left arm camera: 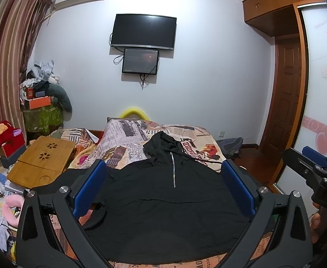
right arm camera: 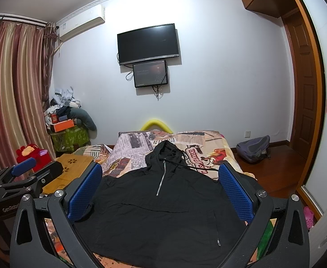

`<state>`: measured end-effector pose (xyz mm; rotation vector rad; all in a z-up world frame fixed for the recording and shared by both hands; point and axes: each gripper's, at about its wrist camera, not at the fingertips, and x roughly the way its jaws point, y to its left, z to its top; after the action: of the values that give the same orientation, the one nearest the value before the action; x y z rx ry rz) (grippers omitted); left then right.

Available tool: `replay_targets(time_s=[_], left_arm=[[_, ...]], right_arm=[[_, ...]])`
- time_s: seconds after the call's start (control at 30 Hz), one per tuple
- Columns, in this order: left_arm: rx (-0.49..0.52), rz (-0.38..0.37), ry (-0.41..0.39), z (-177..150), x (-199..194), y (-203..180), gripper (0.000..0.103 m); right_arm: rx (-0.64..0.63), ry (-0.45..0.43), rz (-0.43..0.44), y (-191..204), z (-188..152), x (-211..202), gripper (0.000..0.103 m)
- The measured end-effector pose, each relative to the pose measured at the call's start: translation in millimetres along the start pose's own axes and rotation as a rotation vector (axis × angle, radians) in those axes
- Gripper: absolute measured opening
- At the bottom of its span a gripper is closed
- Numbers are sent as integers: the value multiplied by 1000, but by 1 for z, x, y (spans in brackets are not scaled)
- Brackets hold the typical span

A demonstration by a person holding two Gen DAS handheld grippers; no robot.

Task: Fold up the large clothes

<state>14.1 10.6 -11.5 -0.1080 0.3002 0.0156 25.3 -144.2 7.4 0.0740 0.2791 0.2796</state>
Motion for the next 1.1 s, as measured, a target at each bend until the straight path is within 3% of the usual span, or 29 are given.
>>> replay_targets(time_s=[0.67, 0.93, 1.1], left_arm=[[7, 4, 1, -2, 1, 0, 103], [10, 7, 15, -4, 14, 4, 103], [2, 49, 24, -1, 32, 15, 103]], right_arm=[[9, 14, -3, 2, -4, 5, 103], [15, 37, -9, -2, -7, 16, 103], [9, 57, -17, -4, -9, 35, 103]])
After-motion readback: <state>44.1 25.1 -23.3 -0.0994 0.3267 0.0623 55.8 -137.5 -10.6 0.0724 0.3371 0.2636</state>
